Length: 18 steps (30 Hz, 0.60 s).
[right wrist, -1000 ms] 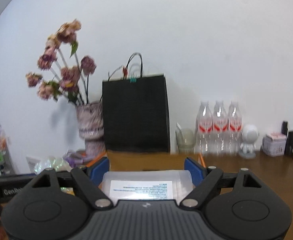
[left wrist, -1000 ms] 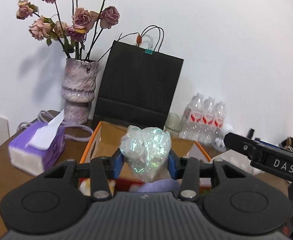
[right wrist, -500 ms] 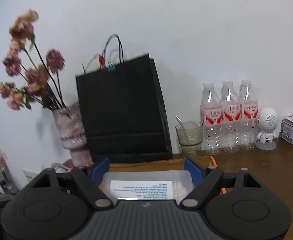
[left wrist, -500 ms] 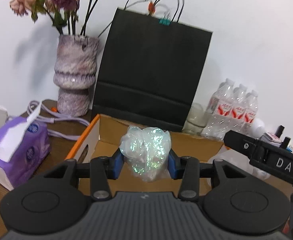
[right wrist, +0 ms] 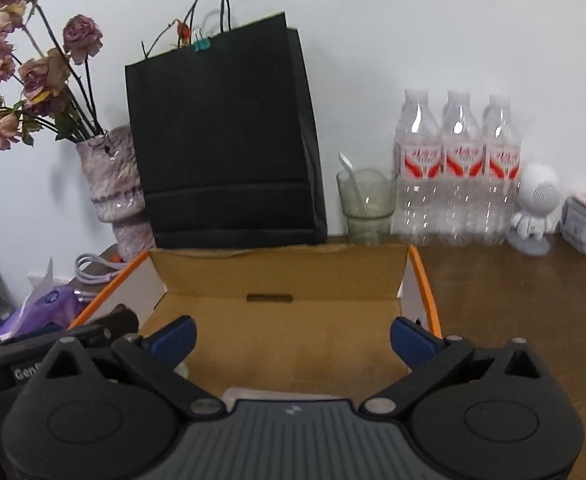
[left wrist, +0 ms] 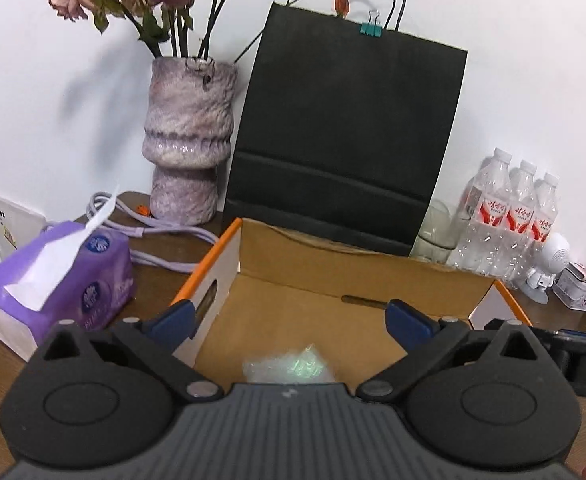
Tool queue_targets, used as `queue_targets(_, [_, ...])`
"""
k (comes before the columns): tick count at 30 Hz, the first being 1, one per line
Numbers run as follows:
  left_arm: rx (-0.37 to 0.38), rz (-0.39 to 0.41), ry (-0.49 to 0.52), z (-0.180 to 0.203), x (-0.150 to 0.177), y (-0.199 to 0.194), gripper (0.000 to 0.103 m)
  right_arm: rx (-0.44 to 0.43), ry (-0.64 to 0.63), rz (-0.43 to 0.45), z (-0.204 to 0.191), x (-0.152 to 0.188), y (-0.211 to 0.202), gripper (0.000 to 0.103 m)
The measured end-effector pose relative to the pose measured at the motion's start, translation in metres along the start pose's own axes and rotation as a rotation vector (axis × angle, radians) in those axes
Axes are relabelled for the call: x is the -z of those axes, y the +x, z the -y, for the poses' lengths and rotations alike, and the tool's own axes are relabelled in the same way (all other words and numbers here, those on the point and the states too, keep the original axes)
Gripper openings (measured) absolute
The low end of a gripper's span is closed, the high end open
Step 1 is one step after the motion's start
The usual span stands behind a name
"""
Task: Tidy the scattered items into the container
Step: 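Lower both held items into the cardboard box and open both tools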
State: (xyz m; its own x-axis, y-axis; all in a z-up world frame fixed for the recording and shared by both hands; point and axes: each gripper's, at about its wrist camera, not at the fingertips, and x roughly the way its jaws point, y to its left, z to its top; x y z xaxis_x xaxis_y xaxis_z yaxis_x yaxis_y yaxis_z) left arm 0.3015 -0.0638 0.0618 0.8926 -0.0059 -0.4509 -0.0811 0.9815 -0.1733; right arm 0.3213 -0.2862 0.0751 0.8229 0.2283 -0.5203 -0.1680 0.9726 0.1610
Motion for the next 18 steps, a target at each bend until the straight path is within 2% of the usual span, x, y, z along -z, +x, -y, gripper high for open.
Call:
queue_targets(9, [0.004,0.018,0.027,0.006,-0.001,-0.009,0.103,-0.009,-0.033,0.017,-0.008,-0.002,-0.011,0.103])
queue_targets(18, [0.007,0.049,0.000,-0.002,-0.002,-0.032,0.103,-0.016,-0.044,0.025,-0.013,-0.003,-0.024,0.103])
